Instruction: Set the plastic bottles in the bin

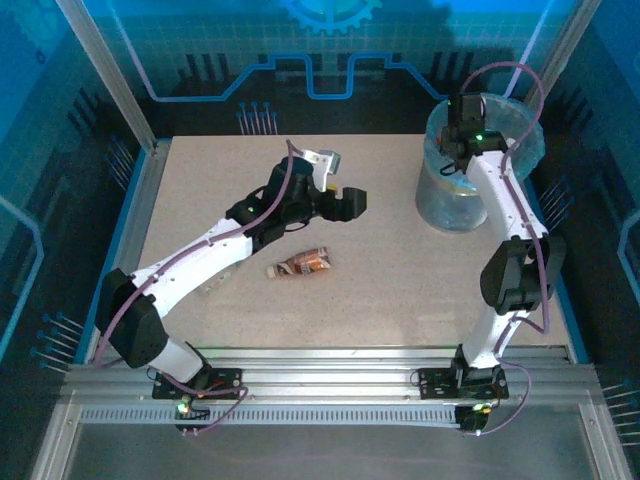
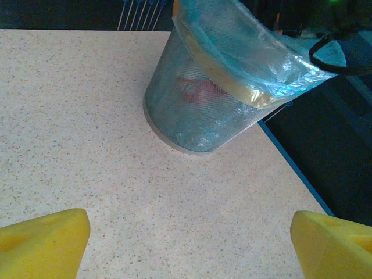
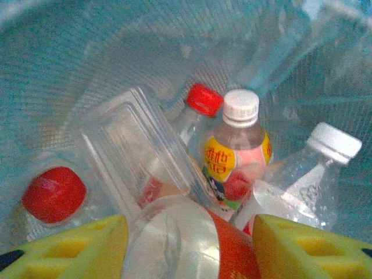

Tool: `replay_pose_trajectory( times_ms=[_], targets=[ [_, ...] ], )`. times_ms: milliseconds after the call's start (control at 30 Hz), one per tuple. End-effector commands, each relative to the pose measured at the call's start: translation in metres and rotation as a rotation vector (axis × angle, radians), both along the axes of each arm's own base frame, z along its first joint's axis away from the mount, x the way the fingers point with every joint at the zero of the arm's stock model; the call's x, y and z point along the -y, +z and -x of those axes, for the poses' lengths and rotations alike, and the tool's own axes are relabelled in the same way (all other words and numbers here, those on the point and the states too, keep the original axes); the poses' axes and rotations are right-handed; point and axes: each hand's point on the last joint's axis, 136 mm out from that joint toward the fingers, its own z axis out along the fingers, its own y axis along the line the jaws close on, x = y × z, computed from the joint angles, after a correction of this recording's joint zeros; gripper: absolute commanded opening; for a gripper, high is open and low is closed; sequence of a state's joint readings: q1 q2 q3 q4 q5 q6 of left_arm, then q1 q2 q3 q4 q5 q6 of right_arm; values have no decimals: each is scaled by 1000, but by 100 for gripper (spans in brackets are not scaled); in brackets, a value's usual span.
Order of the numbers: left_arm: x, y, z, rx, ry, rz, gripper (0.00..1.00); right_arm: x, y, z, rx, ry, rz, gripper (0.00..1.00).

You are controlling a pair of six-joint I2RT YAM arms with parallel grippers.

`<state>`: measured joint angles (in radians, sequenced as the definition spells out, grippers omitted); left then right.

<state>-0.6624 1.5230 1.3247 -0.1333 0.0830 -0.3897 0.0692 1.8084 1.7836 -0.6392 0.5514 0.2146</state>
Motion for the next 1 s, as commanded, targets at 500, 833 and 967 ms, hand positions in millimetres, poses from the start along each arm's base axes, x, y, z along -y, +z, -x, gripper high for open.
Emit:
replay_pose_trajectory(
  times_ms=[500, 833, 967],
  targets=[
    [-26, 38, 0, 125, 70, -14, 91, -24, 69, 32, 200, 70, -271, 79],
    [-75, 43, 7, 155, 178, -29, 91, -63, 137, 63, 366, 207, -279, 81],
    [-103, 25, 14, 114, 241, -65, 91, -142, 148, 78, 352, 520, -288, 81]
  ],
)
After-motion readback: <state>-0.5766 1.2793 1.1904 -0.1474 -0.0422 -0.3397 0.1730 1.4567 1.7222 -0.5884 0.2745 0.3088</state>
